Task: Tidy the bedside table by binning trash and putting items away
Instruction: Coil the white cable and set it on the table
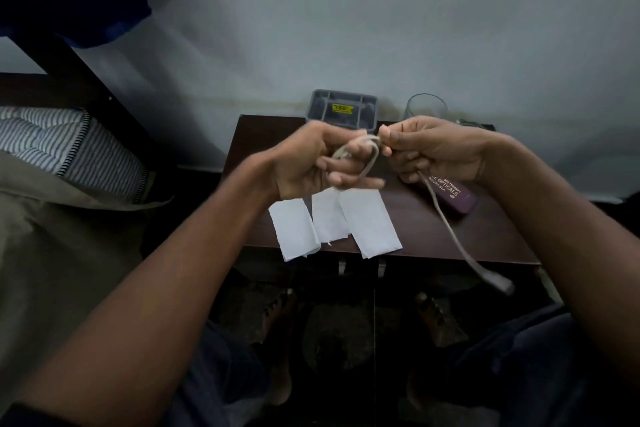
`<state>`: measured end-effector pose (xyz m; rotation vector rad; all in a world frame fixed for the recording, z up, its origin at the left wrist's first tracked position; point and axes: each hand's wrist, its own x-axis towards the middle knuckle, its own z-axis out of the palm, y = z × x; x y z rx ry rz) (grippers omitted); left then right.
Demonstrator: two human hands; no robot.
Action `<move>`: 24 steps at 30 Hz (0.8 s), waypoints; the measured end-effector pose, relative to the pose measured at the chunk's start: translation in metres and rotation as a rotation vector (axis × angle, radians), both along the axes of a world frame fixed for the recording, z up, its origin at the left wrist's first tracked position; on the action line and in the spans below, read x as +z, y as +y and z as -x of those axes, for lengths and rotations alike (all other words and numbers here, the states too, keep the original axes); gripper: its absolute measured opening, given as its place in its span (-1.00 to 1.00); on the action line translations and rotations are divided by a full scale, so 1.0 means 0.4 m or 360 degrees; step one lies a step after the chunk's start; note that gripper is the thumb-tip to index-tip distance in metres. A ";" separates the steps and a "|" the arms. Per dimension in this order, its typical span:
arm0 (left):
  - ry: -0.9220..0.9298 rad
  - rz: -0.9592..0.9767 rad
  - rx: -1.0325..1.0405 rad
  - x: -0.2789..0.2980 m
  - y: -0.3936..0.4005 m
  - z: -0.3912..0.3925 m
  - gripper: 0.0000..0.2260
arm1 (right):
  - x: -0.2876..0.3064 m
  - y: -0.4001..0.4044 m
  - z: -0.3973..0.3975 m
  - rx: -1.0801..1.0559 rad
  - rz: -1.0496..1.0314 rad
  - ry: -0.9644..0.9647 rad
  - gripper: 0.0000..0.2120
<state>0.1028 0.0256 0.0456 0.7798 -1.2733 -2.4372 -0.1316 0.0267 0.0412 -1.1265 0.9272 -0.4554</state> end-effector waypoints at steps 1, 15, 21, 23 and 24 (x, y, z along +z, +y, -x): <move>0.0224 -0.0203 0.0060 0.012 -0.001 -0.003 -0.62 | -0.005 0.000 -0.011 -0.0042 -0.0016 -0.0057 -0.68; -0.1329 0.1847 0.0564 -0.064 -0.016 0.022 -0.51 | 0.002 0.022 -0.071 0.0077 0.0227 0.0257 -0.68; -0.0495 0.0411 0.0157 -0.027 -0.009 0.025 -0.55 | -0.034 -0.011 -0.021 -0.0462 0.0946 0.0508 -0.73; -0.0223 0.0172 0.0149 -0.013 -0.004 0.032 -0.56 | -0.051 -0.014 -0.035 -0.0454 0.0921 0.0428 -0.77; -0.0097 0.0069 0.0191 -0.010 -0.007 0.035 -0.56 | -0.061 -0.014 -0.044 -0.0437 0.0875 0.0382 -0.77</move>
